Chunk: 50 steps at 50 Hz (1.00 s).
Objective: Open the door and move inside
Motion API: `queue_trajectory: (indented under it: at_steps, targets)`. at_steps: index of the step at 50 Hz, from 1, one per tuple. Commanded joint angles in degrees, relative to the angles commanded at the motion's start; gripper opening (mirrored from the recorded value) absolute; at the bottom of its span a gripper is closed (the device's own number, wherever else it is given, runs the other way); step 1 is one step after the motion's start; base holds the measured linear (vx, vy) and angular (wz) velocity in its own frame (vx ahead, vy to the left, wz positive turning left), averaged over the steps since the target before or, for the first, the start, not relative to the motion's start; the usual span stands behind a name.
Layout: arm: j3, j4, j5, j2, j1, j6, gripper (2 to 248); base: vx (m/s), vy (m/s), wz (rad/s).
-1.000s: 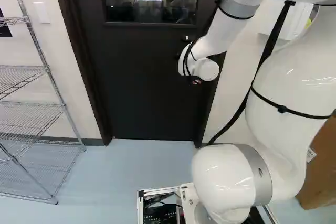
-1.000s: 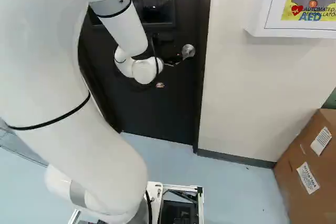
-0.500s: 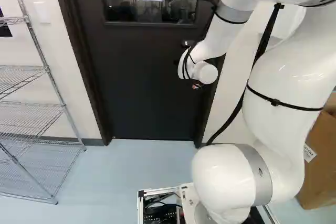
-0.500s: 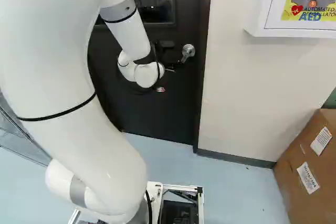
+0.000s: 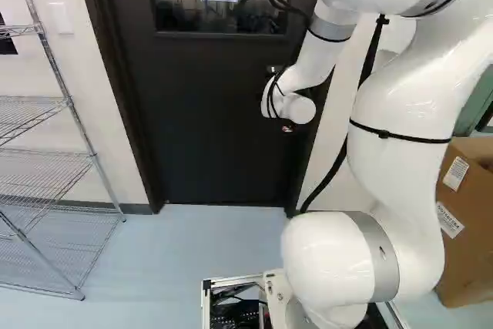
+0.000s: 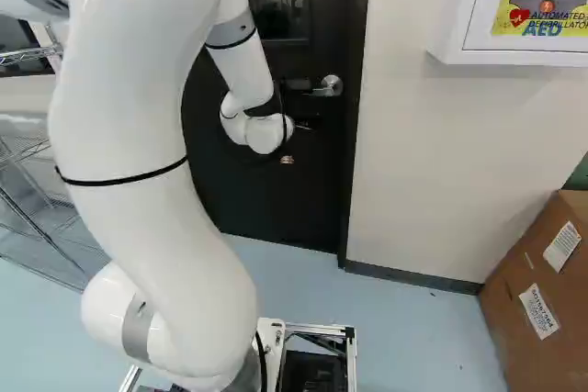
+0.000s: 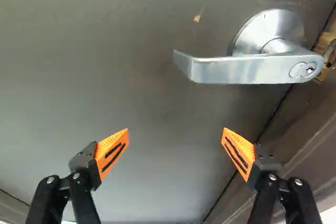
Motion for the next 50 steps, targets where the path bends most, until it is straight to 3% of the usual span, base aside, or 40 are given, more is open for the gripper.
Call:
queue_trajectory:
  at_steps: [14, 50]
  targets:
    - [-1.65, 0.00, 0.30, -1.71, 0.10, 0.00, 247, 0.000, 0.000, 0.000]
    - [-13.04, 0.00, 1.90, -11.09, 0.66, 0.00, 247, 0.000, 0.000, 0.000]
